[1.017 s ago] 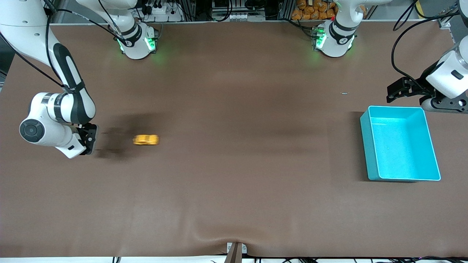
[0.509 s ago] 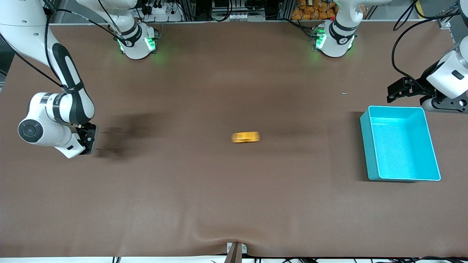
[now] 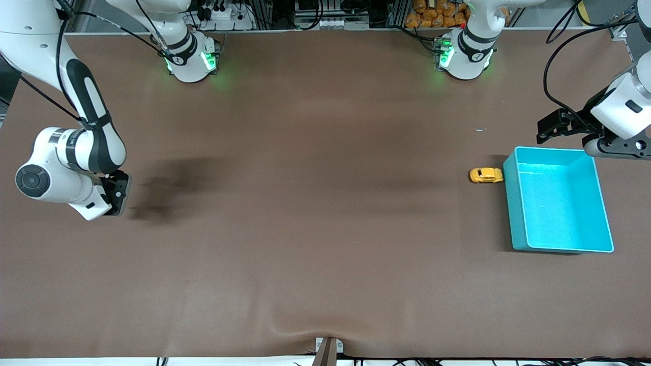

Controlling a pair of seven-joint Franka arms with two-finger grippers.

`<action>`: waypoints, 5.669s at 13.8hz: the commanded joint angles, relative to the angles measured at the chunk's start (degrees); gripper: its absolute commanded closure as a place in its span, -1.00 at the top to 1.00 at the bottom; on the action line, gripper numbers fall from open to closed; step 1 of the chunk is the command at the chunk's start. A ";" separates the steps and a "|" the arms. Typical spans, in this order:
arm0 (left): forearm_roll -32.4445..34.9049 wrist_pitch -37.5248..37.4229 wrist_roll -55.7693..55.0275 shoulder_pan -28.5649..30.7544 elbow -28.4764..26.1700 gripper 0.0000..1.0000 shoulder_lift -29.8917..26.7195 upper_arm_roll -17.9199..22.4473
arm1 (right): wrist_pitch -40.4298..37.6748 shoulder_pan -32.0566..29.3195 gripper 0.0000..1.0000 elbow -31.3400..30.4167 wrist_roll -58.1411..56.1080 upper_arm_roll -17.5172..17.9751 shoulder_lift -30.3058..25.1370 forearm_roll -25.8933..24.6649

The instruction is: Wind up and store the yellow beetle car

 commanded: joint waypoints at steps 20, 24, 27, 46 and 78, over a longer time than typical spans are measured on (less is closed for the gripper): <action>1.64 2.76 -0.44 0.59 -1.16 1.00 12.51 -0.01 | -31.34 0.84 1.00 29.43 39.87 0.58 -7.77 11.03; 0.94 3.02 -5.86 0.76 -9.85 1.00 8.31 -0.27 | -35.29 1.28 1.00 33.84 58.60 0.67 -8.90 11.12; 1.03 5.47 -14.83 0.76 -15.65 1.00 5.75 -1.41 | -35.75 1.28 1.00 33.85 68.00 0.84 -11.89 11.21; 0.85 56.97 -62.03 11.22 -52.41 1.00 0.20 -2.03 | -34.08 6.98 1.00 19.78 78.57 1.37 -28.07 10.77; 1.64 68.50 -83.32 8.94 -52.68 -1.00 10.59 -6.86 | -34.34 8.40 1.00 20.31 82.18 2.25 -27.63 8.04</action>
